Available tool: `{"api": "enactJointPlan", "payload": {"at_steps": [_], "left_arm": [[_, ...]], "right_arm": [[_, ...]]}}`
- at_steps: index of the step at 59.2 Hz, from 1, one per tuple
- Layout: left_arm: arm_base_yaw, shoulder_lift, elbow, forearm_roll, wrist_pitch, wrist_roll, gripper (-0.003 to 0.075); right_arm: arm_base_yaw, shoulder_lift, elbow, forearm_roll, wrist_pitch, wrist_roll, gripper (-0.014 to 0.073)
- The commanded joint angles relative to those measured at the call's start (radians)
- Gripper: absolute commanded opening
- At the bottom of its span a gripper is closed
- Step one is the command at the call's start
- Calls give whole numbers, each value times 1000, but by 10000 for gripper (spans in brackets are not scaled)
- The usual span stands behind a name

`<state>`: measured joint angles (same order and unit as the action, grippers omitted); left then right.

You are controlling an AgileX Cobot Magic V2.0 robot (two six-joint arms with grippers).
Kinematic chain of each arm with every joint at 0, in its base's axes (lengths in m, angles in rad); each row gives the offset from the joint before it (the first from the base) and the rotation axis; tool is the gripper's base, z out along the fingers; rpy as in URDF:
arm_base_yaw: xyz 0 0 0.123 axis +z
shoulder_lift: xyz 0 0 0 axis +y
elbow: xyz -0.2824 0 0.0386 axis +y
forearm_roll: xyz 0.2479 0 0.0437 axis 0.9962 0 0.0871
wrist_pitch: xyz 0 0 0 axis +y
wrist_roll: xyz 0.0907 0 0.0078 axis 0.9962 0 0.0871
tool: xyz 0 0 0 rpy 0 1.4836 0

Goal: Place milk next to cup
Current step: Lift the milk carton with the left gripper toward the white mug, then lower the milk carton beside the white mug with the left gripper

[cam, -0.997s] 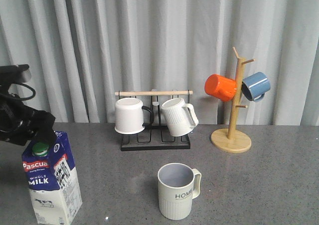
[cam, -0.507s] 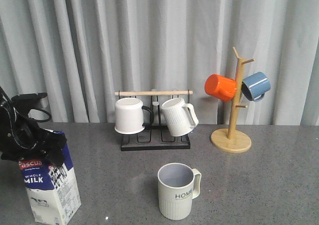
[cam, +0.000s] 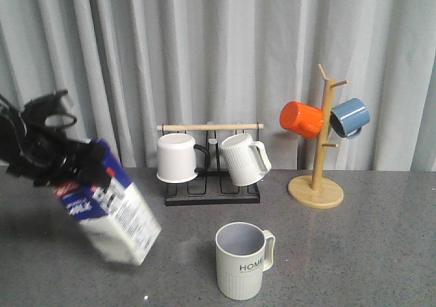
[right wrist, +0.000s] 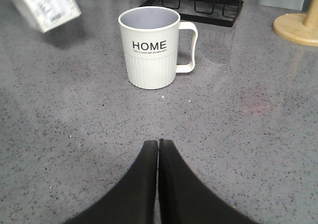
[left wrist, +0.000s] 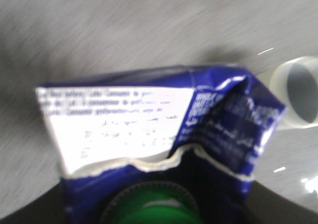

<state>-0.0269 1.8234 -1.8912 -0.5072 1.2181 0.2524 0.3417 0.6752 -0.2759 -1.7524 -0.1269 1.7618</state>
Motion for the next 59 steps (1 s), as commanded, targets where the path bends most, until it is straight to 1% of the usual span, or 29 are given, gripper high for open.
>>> {"api": "enactJointPlan", "payload": {"at_steps": [1, 11, 28, 37, 49, 59], "left_arm": [[-32, -66, -78, -103, -59, 39, 5], [-124, -57, -126, -47, -95, 38, 0], [-227, 19, -138, 83, -72, -43, 2], [-253, 57, -138, 142, -41, -78, 2], [-278, 110, -138, 142, 28, -89, 2], [-291, 125, -138, 143, 31, -88, 6]], "right_arm": [[-2, 4, -25, -34, 21, -10, -6], [-2, 4, -25, -34, 21, -10, -6], [-2, 4, -25, -34, 20, -10, -6], [-2, 4, -25, -34, 19, -10, -6], [-2, 4, -25, -34, 19, -10, -6], [-2, 4, -25, -34, 19, -10, -6]]}}
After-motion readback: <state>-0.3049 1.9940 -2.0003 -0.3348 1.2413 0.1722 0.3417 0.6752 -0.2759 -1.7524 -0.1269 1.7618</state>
